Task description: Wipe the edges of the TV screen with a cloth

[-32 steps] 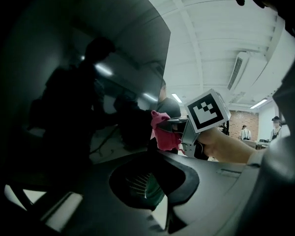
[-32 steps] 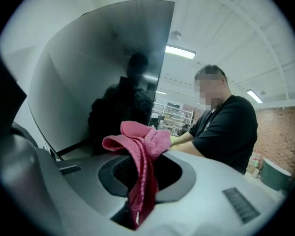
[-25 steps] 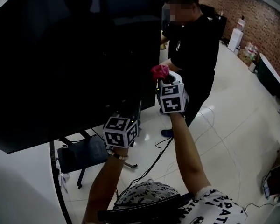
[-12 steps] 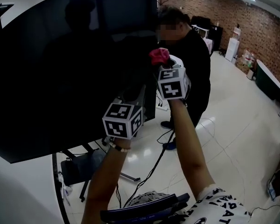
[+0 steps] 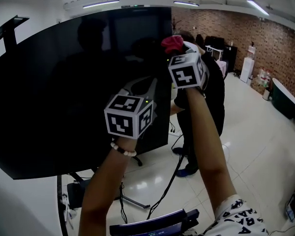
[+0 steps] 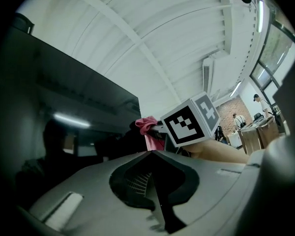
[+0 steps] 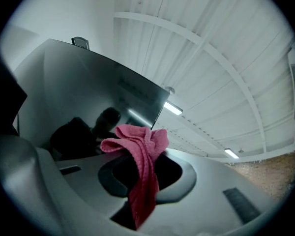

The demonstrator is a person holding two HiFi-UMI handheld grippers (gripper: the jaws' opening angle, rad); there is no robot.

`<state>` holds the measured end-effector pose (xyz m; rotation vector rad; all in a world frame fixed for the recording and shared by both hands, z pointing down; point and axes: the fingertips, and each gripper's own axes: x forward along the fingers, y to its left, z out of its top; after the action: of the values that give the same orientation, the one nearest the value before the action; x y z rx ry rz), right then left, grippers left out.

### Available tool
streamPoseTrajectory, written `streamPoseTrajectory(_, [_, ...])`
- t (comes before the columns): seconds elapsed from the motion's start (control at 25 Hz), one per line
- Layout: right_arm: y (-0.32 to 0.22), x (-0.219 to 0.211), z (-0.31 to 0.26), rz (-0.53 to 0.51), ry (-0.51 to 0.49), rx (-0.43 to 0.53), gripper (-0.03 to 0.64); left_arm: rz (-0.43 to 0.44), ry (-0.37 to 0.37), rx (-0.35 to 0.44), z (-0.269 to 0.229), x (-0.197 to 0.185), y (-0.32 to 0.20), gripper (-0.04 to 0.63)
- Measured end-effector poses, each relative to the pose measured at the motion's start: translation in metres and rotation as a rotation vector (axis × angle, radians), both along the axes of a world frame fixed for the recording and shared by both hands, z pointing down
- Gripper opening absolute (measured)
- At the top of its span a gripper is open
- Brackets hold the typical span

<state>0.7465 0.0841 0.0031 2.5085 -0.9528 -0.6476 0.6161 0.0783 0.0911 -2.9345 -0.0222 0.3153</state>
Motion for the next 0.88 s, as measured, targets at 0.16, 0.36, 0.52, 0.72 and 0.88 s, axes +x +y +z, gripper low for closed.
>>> streamPoseTrajectory(0.16, [0.003, -0.004, -0.062, 0.041, 0.08, 0.003, 0.077, -0.005, 0.016, 0.046, -0.044, -0.009, -0.001, -0.006])
streamPoseTrajectory(0.36, [0.003, -0.013, -0.128, 0.107, 0.215, -0.031, 0.077, -0.018, 0.045, 0.067, -0.08, -0.026, -0.01, -0.006])
streamPoseTrajectory(0.52, [0.0, -0.016, -0.152, 0.18, 0.295, -0.084, 0.077, -0.03, 0.052, 0.056, -0.086, -0.035, -0.021, -0.006])
streamPoseTrajectory(0.72, [-0.027, -0.057, -0.159, 0.136, 0.42, -0.14, 0.077, -0.056, 0.043, 0.035, -0.077, -0.048, -0.038, -0.006])
streamPoseTrajectory(0.88, [-0.054, -0.094, -0.151, 0.126, 0.502, -0.185, 0.077, -0.08, 0.051, 0.019, -0.074, -0.066, -0.054, -0.006])
